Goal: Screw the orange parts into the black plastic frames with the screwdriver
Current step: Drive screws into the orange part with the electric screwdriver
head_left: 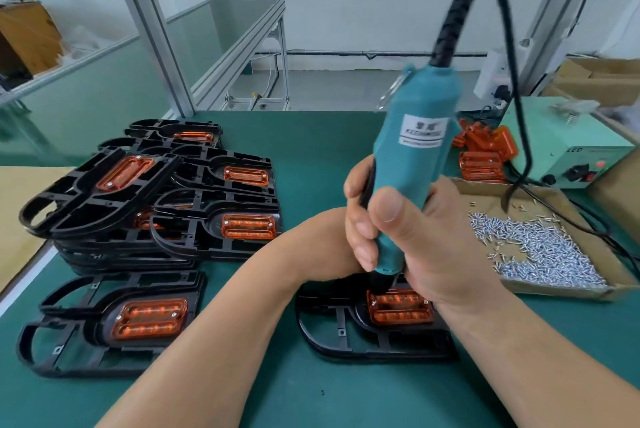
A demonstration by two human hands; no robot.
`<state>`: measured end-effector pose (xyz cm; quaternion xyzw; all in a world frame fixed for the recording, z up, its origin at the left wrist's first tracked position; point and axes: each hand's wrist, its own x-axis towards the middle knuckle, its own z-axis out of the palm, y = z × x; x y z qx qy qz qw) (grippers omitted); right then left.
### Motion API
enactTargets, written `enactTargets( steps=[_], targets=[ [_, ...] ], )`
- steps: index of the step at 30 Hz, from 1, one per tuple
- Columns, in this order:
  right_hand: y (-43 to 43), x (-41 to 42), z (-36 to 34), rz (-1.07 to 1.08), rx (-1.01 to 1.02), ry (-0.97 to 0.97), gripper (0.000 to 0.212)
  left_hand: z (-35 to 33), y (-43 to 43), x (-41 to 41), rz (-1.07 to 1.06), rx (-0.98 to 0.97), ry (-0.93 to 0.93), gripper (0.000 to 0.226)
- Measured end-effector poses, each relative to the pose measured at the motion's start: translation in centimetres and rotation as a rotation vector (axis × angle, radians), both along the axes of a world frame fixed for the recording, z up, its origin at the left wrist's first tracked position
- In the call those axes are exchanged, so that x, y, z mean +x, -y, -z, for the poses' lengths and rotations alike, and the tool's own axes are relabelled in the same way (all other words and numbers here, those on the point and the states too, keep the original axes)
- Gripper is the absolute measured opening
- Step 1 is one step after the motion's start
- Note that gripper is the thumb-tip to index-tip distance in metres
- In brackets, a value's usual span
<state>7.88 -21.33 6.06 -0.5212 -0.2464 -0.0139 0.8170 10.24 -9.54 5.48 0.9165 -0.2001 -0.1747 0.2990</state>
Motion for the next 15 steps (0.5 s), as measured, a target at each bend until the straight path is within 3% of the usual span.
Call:
enactTargets(
  steps=[3,6,9,11,12,15],
  targets=[
    [0.5,0.3,-0.1,-0.151,-0.185,0.108,0.044,-0.2,-0.3,0.0,0.051,0.094,-0.013,0.049],
    [1.0,0.6,-0.3,-0.178,-0.241,0.110,0.047,-0.1,-0.7,0.0,0.035,0.106,-0.030,0.048],
    [0.6,0.4,-0.6,-0.177,-0.299,0.105,0.044,-0.7,-0.5,-0.3,0.081,0.295,-0.011,0.050],
    [0.8,0.4,-0.6,-0.183,-0.315,0.102,0.040,-1.0,-0.5,-0.3,0.114,0.258,-0.003,0.054],
    [0.9,0.4,-0.6,-0.189,-0.321,0.109,0.038,-0.6,-0.3,0.0,0.031,0.159,-0.078,0.055],
    [1.3,0.3,-0.6,-0.243,-0.282,0.114,0.028,0.0,-0.4,0.1,0.006,0.040,-0.076,0.045]
  ],
)
